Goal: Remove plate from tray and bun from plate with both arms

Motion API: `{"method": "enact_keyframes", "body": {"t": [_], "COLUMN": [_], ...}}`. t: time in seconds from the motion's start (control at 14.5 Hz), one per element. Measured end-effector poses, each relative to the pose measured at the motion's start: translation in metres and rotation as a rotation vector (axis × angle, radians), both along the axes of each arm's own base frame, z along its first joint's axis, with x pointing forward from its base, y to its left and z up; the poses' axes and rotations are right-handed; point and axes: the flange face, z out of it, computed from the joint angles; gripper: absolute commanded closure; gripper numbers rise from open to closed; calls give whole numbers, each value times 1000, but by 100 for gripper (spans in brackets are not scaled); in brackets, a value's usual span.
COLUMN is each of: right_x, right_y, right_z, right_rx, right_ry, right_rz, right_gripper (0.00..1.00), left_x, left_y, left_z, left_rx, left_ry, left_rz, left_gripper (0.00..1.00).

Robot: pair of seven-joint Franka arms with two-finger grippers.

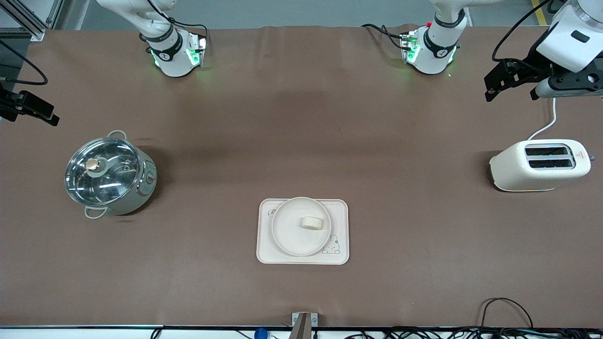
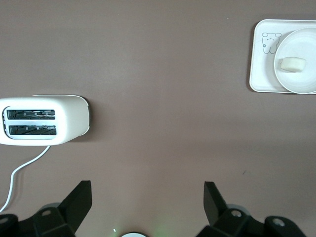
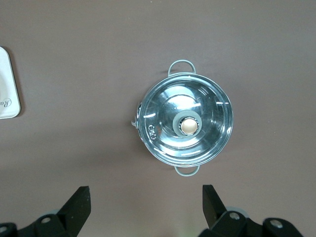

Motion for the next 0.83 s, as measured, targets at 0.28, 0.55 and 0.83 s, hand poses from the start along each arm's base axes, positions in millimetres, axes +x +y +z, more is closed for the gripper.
{"method": "enact_keyframes", "body": {"t": [0.28,0.55,0.83], "right_x": [0,0,0], "right_y": [-1,-1,0], "right_z": [0,0,-1], "right_rx": [2,4,5], "right_ry": [0,0,3], "right_rz": [-2,-2,-2], "right_gripper": [0,0,0], "left_x": [0,3,11], "left_y": [0,0,1], "left_z": [0,-3,-2], "left_rx": [-1,-2,-8], "left_ry": [1,5,1], "left_rz": [-1,-1,0], "left_gripper": [0,0,0]}}
